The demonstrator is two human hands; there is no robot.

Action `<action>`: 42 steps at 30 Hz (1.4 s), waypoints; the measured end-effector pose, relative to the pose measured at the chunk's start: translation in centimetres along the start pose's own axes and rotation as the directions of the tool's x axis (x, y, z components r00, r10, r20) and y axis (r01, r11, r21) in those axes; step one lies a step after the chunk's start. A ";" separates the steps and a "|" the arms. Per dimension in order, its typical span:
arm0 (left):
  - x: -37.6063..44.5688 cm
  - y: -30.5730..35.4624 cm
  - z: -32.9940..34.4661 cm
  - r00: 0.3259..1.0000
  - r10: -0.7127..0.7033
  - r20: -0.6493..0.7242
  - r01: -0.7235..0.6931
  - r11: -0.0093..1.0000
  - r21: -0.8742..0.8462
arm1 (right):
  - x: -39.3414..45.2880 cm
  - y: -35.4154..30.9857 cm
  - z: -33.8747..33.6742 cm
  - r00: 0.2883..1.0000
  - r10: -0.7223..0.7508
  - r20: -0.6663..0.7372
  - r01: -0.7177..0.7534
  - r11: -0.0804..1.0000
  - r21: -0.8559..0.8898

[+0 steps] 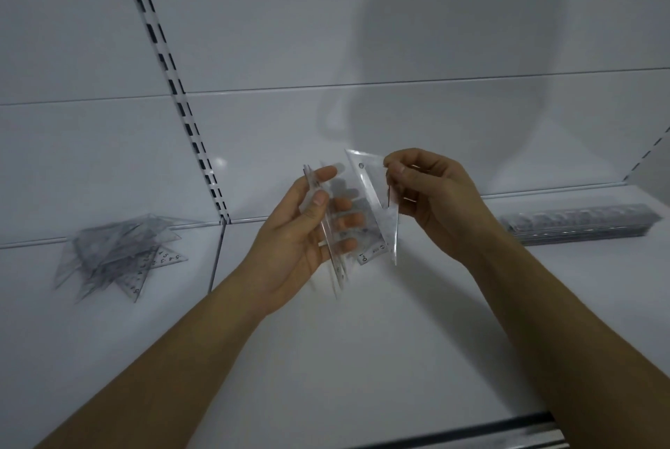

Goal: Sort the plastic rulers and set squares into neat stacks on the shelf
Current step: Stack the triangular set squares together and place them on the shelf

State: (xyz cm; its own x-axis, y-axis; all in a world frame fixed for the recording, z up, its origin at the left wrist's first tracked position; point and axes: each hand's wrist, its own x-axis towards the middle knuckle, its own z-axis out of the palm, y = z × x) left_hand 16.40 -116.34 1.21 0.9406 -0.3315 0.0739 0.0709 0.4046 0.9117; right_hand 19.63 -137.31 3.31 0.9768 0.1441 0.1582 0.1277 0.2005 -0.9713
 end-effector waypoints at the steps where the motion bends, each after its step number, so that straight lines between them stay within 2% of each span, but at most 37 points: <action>1: 0.0 -0.1 0.0 1.000 -0.002 -0.005 0.002 1.000 0.001 | 0.1 0.0 -0.2 0.999 -0.003 -0.046 0.003 1.000 -0.011; 4: 0.0 -0.3 0.1 1.000 -0.013 -0.014 0.012 1.000 -0.006 | 0.2 -0.2 -0.7 0.993 0.003 -0.114 -0.004 1.000 -0.003; 6: 0.0 -0.3 0.2 1.000 -0.019 0.000 0.019 1.000 -0.009 | 0.1 -0.1 -0.7 0.998 0.016 -0.058 -0.016 1.000 -0.012; 9: -0.1 -0.6 0.4 0.998 -0.037 0.054 0.037 0.999 -0.005 | -0.2 0.6 0.3 0.998 0.004 0.063 0.004 0.991 -0.131; 11: -0.1 -0.6 0.5 0.995 -0.043 0.092 0.045 0.999 -0.019 | -0.3 1.0 1.1 0.994 -0.049 0.094 0.070 0.969 -0.235; 13: -0.1 -0.5 0.4 0.991 -0.047 0.127 0.052 0.998 -0.039 | -0.3 1.1 1.4 0.988 -0.122 0.097 0.148 0.928 -0.341; 17: -0.1 -0.5 0.1 0.981 -0.075 0.180 0.083 0.996 -0.041 | -0.2 1.4 0.9 0.977 -0.186 0.108 0.215 0.859 -0.464; 22: 0.2 -0.1 -0.2 0.981 -0.027 0.193 0.030 0.999 -0.013 | 0.1 1.7 0.6 0.981 -0.180 0.073 0.186 0.761 -0.621; 24: 0.3 0.4 -0.5 0.991 0.024 0.130 -0.015 0.998 -0.068 | 0.3 1.9 0.1 0.985 -0.166 0.049 0.148 0.662 -0.734; 27: 0.5 0.8 -1.0 0.998 0.053 0.042 -0.046 0.989 -0.140 | 0.6 2.8 -0.5 0.996 -0.034 0.087 0.094 0.357 -0.929; 29: 0.6 0.7 -1.2 0.999 0.051 0.016 -0.047 0.984 -0.172 | 0.7 3.6 -0.5 0.994 0.063 0.086 0.066 0.270 -0.961; 34: 0.6 0.8 -1.1 0.999 0.048 -0.013 -0.050 0.978 -0.201 | 0.6 3.2 -0.2 0.997 -0.001 0.076 0.071 0.354 -0.933; 37: 0.6 1.0 -1.3 0.998 0.052 -0.025 -0.056 0.982 -0.182 | 0.7 3.0 -0.4 0.998 -0.059 0.028 0.052 0.454 -0.889; 42: 0.7 1.3 -1.9 0.998 0.056 0.005 -0.054 0.981 -0.184 | 0.9 2.7 -0.7 0.988 -0.151 -0.018 0.063 0.515 -0.855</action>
State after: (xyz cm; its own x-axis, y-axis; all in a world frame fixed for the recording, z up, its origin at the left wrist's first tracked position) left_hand 17.77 -114.43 1.68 0.9412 -0.3132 0.1267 0.0804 0.5719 0.8164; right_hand 20.92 -137.29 0.75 0.9493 0.0948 0.2999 0.2743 -0.7160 -0.6420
